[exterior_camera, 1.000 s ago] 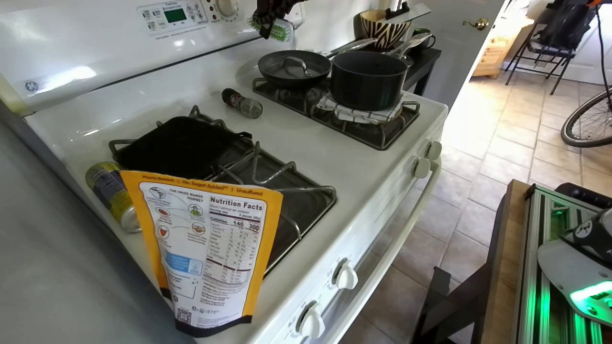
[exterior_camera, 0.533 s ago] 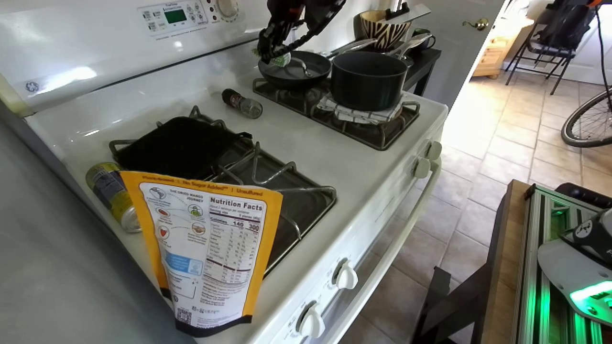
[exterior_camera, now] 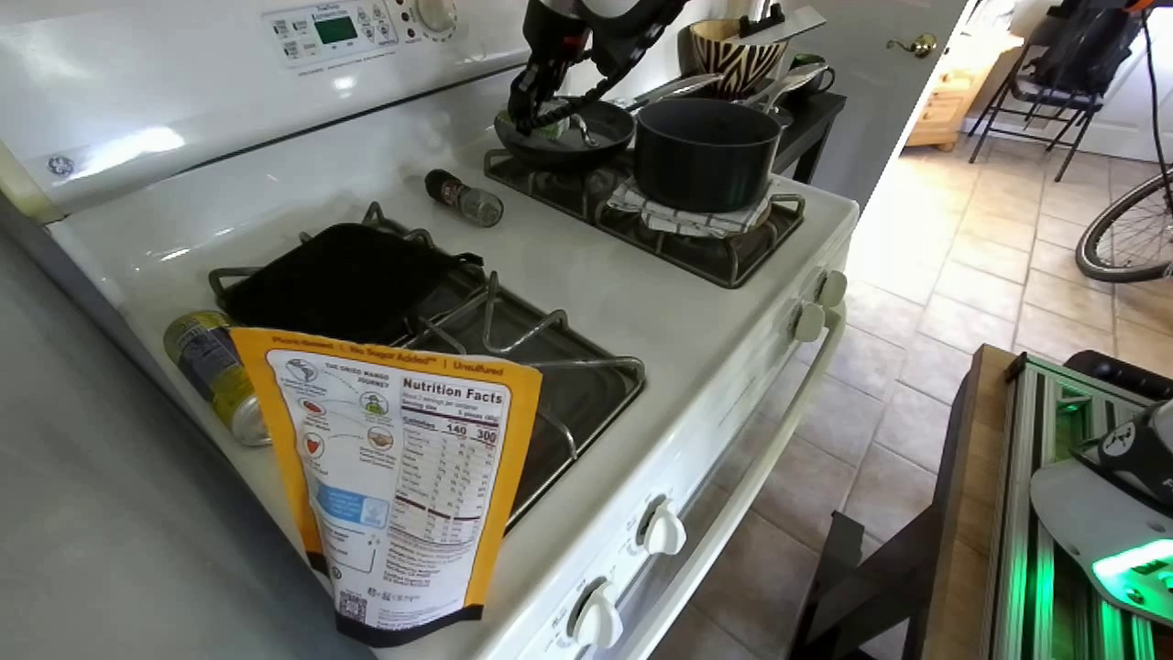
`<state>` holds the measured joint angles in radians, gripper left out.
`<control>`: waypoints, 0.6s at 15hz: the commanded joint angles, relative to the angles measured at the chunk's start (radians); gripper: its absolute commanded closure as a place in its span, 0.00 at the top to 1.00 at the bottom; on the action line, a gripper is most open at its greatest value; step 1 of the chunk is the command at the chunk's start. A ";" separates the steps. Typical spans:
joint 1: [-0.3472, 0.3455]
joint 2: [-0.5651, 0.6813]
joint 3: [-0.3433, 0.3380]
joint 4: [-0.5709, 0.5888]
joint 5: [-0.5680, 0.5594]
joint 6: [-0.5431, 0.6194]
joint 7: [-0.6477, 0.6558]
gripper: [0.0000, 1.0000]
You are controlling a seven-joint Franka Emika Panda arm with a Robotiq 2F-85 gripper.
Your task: Remove the white brush from the pot and put it in the pan
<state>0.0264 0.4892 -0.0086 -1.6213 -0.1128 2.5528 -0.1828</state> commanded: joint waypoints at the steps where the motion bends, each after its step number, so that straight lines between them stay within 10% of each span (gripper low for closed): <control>1: 0.014 0.009 -0.016 0.006 -0.033 -0.019 0.052 0.07; 9: 0.066 -0.013 -0.048 0.000 -0.079 -0.048 0.200 0.07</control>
<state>0.0609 0.4916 -0.0321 -1.6224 -0.1546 2.5457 -0.0578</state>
